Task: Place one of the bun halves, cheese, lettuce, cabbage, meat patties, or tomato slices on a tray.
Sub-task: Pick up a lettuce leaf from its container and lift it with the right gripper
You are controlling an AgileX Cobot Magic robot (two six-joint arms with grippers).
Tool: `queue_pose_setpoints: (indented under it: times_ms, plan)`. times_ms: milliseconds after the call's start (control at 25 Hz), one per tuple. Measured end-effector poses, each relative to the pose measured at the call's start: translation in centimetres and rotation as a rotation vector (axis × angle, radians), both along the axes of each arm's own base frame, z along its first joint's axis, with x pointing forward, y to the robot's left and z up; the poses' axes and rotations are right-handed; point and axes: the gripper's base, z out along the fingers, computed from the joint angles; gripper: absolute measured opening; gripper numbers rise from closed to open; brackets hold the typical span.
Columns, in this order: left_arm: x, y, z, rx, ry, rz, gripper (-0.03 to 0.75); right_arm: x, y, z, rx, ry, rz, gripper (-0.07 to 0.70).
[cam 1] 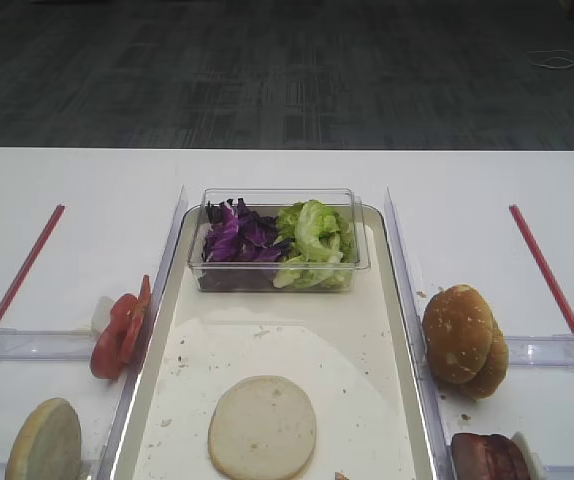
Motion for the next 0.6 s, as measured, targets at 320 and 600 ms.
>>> queue_pose_setpoints:
  times_ms: [320, 600]
  plan:
    - [0.0, 0.0, 0.0, 0.0, 0.0, 0.0, 0.428, 2.0, 0.2, 0.1, 0.003, 0.122, 0.002, 0.408]
    - [0.0, 0.0, 0.0, 0.0, 0.0, 0.0, 0.428, 4.0, 0.3, 0.6, 0.004, 0.17, 0.001, 0.408]
